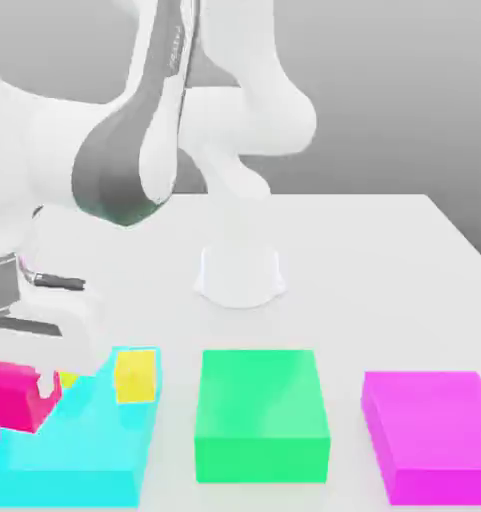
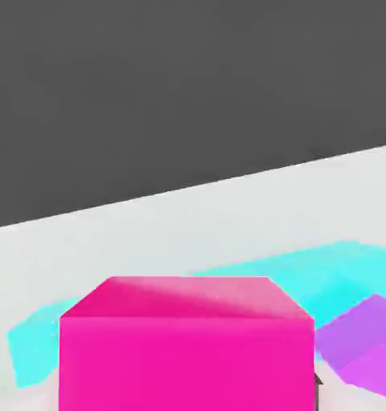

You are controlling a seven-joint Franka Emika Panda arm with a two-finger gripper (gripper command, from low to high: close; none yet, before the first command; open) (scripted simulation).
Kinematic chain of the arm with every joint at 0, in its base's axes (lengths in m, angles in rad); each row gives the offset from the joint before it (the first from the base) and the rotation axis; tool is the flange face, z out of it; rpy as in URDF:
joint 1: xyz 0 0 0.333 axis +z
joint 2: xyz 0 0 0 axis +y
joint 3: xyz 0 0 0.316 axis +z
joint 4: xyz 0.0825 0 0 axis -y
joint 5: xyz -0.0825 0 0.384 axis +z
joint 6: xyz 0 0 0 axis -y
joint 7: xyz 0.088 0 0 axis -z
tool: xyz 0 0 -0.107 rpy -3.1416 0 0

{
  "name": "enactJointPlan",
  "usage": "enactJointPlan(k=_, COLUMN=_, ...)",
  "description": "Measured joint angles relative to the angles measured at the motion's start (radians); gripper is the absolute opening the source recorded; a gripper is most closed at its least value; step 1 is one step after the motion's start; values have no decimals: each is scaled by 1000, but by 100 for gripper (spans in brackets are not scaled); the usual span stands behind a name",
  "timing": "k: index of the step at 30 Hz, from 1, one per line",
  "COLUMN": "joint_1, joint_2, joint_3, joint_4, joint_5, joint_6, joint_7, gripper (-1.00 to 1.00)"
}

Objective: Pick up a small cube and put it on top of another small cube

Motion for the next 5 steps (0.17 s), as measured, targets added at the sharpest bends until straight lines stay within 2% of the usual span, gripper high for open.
enactJointPlan(k=1, joint_1=-17, joint_2=29, joint_3=-3, joint_4=-4, joint_5=22, joint_6=30, joint_7=-13, gripper=-100)
enactJointPlan(k=2, joint_1=-29, joint_2=55, joint_3=-2, joint_4=-9, joint_5=39, joint_6=59, joint_7=-24, gripper=100)
enactJointPlan(k=5, joint_1=-29, joint_2=55, joint_3=-2, joint_4=-9, joint_5=39, joint_6=59, joint_7=-24, gripper=100)
